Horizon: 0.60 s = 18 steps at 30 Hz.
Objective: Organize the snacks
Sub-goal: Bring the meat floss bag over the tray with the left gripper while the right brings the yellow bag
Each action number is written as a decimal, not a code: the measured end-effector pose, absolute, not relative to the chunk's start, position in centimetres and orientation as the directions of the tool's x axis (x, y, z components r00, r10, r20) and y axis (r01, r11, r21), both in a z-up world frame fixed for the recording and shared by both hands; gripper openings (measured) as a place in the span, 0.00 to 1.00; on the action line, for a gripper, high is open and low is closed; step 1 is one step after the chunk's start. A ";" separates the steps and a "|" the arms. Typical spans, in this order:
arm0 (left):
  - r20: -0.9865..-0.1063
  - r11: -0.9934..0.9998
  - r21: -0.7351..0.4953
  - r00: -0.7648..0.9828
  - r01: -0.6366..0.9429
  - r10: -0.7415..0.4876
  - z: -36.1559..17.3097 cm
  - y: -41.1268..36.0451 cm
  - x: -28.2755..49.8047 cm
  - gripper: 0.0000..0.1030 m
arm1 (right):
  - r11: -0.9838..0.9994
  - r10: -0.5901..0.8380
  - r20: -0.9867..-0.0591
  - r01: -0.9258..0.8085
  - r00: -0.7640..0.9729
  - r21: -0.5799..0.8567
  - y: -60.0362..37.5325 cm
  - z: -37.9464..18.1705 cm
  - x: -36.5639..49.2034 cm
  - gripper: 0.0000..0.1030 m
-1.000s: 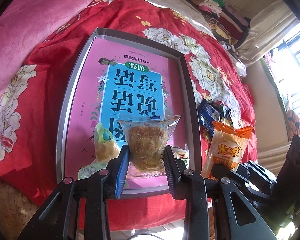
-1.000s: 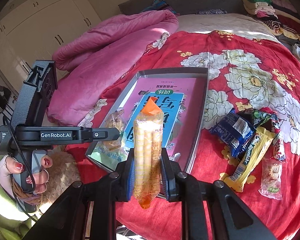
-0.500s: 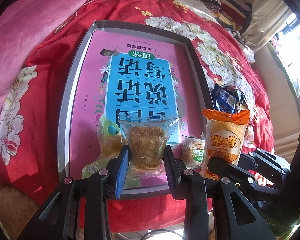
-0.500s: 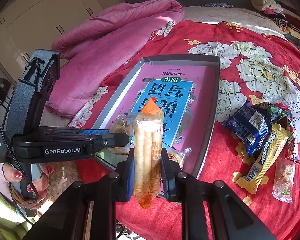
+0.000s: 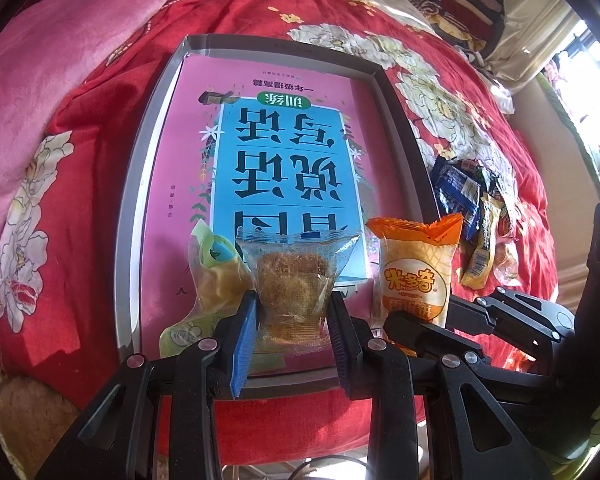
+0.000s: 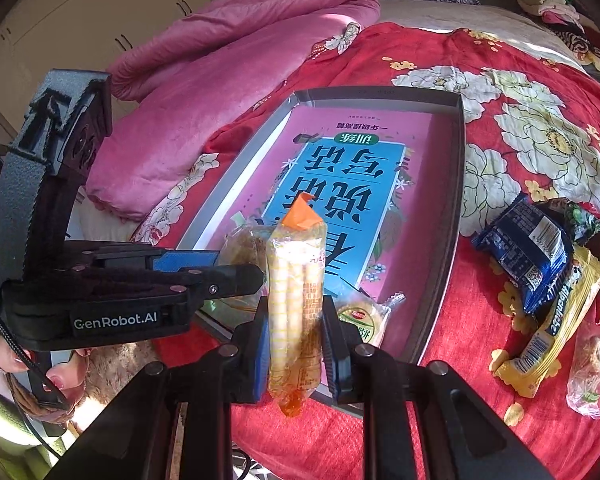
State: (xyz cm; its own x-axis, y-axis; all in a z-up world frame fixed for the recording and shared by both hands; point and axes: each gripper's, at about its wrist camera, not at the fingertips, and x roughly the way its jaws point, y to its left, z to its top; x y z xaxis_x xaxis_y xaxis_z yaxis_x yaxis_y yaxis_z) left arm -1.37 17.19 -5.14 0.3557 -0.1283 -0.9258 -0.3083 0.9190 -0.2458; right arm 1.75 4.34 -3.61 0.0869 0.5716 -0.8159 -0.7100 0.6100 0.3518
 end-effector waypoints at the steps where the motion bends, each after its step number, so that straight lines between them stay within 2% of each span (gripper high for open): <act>1: -0.926 0.919 -0.245 0.354 -0.308 -0.128 -5.2 17.2 -1.3 0.34 | 0.610 0.570 -0.817 -0.711 0.087 0.350 4.4 -3.7 1.8 0.22; 18: -0.933 0.924 -0.239 0.334 -0.297 -0.134 -5.9 16.5 -0.9 0.34 | 0.625 0.537 -0.836 -0.720 0.113 0.303 4.6 -4.0 1.7 0.23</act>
State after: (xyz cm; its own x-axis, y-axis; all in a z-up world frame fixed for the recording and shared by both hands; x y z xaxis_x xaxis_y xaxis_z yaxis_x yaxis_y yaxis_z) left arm -0.91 16.52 -5.87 0.3344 -0.1338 -0.9329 -0.2973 0.9243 -0.2391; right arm 1.66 4.60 -3.99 0.1135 0.5367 -0.8361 -0.7195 0.6247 0.3033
